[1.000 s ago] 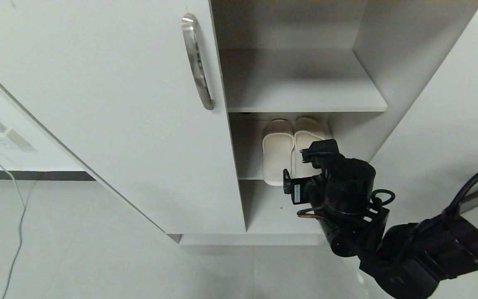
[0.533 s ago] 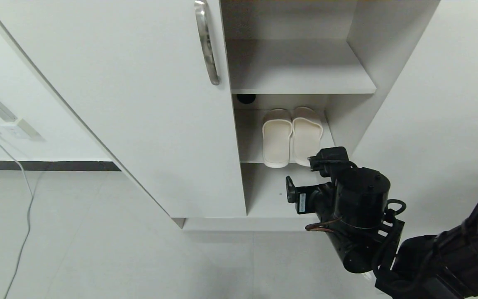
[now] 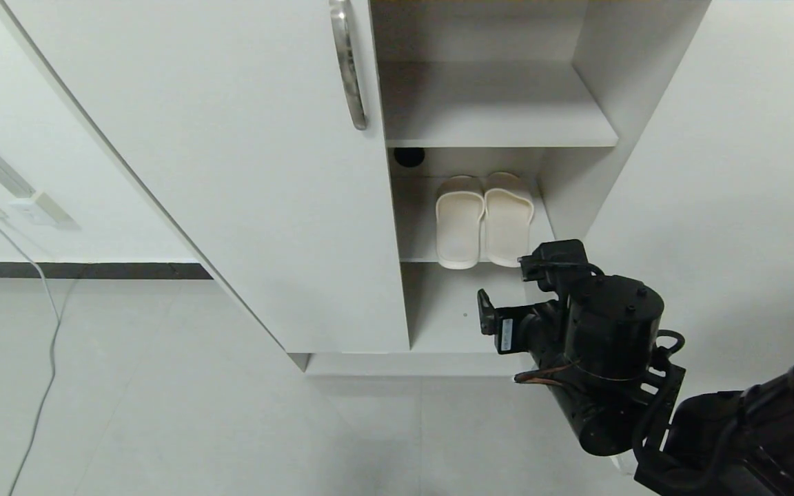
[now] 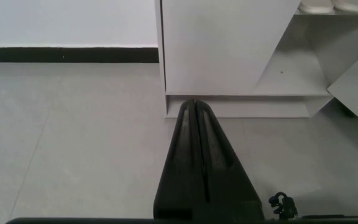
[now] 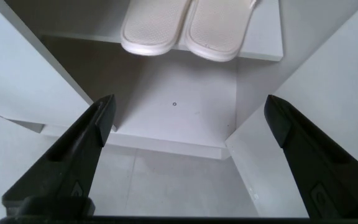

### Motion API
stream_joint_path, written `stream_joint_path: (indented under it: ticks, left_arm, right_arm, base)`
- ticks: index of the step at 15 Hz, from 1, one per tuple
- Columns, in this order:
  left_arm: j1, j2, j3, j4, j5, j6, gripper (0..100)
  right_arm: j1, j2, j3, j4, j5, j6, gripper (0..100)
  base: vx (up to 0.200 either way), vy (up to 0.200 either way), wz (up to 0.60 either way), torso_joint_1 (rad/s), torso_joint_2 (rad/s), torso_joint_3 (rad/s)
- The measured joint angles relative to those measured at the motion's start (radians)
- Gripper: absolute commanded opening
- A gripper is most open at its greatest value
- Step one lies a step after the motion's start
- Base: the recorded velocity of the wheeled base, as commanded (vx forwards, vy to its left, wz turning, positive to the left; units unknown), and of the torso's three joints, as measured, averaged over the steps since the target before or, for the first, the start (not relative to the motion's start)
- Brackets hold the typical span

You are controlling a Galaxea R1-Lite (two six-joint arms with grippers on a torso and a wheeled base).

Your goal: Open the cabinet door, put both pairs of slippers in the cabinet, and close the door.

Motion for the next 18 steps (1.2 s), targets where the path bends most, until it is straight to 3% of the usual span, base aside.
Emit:
stream_joint_path:
  ticks: [4, 18]
  left_arm:
    - [0.0, 0.0, 0.0, 0.0, 0.002, 0.0, 0]
    - [0.0, 0.0, 0.0, 0.0, -0.003, 0.004, 0]
  right_arm:
    - [0.005, -0.002, 0.003, 0.0, 0.0, 0.0, 100]
    - [0.007, -0.004, 0.015, 0.0, -0.013, -0.003, 100]
  base:
    - [0.0, 0.0, 0.0, 0.0, 0.0, 0.0]
    - [0.0, 0.0, 0.0, 0.003, 0.0, 0.159]
